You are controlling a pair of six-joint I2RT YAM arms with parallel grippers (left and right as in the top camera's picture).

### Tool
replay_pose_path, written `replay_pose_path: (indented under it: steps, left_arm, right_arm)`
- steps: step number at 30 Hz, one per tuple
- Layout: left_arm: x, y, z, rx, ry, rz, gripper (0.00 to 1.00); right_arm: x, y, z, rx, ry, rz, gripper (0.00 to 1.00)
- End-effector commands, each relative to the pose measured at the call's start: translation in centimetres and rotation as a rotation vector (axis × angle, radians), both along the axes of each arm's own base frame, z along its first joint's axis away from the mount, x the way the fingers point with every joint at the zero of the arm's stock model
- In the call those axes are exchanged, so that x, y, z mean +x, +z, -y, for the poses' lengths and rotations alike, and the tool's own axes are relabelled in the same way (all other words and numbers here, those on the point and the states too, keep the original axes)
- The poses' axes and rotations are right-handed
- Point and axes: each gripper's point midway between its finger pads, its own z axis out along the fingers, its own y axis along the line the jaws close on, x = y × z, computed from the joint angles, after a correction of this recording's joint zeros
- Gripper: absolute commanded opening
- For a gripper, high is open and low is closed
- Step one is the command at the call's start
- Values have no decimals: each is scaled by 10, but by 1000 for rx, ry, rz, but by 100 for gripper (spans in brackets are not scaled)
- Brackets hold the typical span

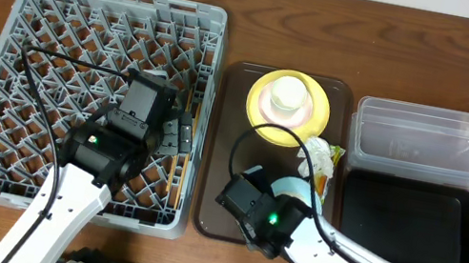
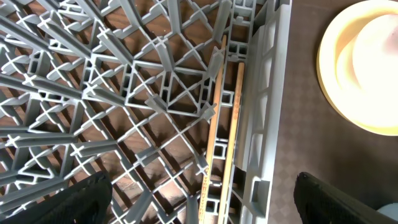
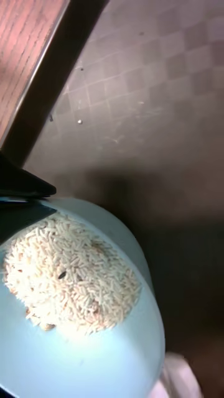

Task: Sort waste into correct bins and load items into the dishwasher
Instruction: 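Grasp the blue plate rim with the right gripper, then lift the blue plate and carry it over the black tray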

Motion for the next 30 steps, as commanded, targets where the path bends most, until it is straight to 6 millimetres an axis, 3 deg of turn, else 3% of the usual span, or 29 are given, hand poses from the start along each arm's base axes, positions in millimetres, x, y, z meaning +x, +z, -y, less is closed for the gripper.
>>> replay_pose_path:
  steps: [1, 5, 9, 13, 16, 20, 24, 30]
  left_arm:
    - [2, 4, -3, 8, 9, 12, 94]
    - [2, 4, -3, 8, 9, 12, 94]
    - [2, 4, -3, 8, 9, 12, 94]
    - [2, 4, -3, 8, 9, 12, 94]
    - [2, 4, -3, 8, 9, 12, 95]
    - [2, 4, -3, 8, 9, 12, 94]
    - [2, 4, -3, 8, 9, 12, 94]
    - [2, 4, -3, 8, 9, 12, 94]
  right_arm:
    - [25, 23, 2, -29, -34, 131, 1]
    - [31, 28, 11, -53, -92, 180, 1]
    - [33, 36, 6, -15, -136, 184, 1]
    - [38, 78, 10, 32, -177, 224, 1]
    - [48, 118, 28, 107, -248, 273, 1]
    - [58, 144, 58, 186, -355, 301, 1]
    - [63, 162, 92, 299, -463, 269, 1]
    - [66, 173, 128, 461, -533, 193, 1]
